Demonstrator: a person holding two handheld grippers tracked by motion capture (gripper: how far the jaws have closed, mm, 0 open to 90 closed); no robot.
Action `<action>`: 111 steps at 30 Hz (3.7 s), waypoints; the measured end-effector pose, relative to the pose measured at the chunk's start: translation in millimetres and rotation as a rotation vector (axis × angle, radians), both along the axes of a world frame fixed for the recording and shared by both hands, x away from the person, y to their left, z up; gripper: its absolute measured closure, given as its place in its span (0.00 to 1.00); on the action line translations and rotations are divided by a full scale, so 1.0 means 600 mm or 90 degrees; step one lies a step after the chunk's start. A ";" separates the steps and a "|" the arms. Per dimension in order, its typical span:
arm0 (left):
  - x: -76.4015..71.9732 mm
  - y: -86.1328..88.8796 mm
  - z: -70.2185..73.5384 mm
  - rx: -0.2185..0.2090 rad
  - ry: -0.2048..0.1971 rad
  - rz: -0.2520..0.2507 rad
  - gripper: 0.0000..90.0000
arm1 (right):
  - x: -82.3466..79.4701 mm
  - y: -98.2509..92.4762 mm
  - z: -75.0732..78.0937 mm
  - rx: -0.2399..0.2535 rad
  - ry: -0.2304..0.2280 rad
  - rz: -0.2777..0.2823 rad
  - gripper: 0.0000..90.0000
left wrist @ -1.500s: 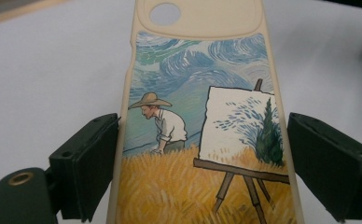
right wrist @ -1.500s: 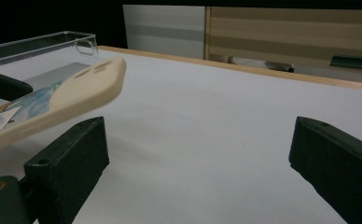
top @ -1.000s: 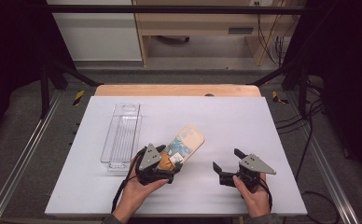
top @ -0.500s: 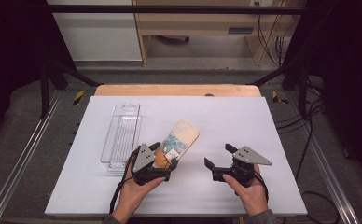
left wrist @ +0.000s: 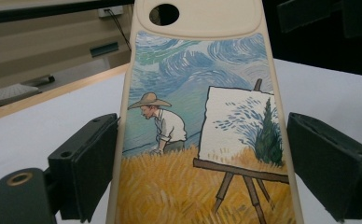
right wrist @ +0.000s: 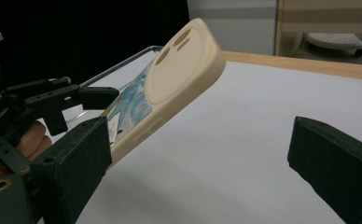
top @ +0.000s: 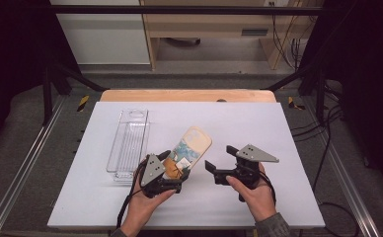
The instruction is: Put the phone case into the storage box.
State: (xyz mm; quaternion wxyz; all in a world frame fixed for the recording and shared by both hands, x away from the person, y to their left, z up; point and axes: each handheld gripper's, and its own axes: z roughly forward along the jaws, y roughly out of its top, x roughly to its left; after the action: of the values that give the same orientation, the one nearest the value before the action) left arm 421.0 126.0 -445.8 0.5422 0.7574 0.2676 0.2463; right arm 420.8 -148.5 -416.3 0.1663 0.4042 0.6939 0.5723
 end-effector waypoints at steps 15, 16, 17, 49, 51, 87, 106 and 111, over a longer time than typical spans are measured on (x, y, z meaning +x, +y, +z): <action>-0.010 -0.004 0.006 -0.015 -0.031 -0.013 0.12 | 0.016 0.039 0.003 0.054 0.042 0.027 0.18; -0.010 -0.004 0.006 -0.016 -0.033 -0.014 0.12 | 0.017 0.039 0.003 0.060 0.043 0.029 0.20; -0.010 -0.006 0.005 -0.016 -0.033 -0.020 0.12 | 0.021 0.039 0.002 0.082 0.048 0.033 0.24; -0.009 -0.012 -0.014 -0.007 -0.027 -0.039 0.12 | 0.044 0.036 0.013 0.252 0.072 0.094 0.95; -0.009 -0.012 -0.015 -0.009 -0.028 -0.040 0.12 | 0.043 0.038 0.016 0.244 0.068 0.098 0.96; -0.003 -0.006 -0.013 -0.057 -0.025 -0.017 0.03 | 0.033 0.065 0.041 0.079 -0.035 0.080 0.97; -0.005 -0.004 -0.005 -0.070 -0.033 -0.019 0.02 | 0.022 0.096 0.045 0.041 -0.059 0.090 0.96; -0.003 0.000 -0.002 -0.076 -0.033 -0.016 0.02 | 0.018 0.105 0.044 0.032 -0.059 0.099 0.96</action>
State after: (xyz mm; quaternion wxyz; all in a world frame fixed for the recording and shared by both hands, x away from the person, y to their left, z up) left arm 419.0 126.0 -447.3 0.5963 0.7204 0.2584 0.2423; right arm 431.4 -85.3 -390.1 0.1433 0.3259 0.7002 0.6189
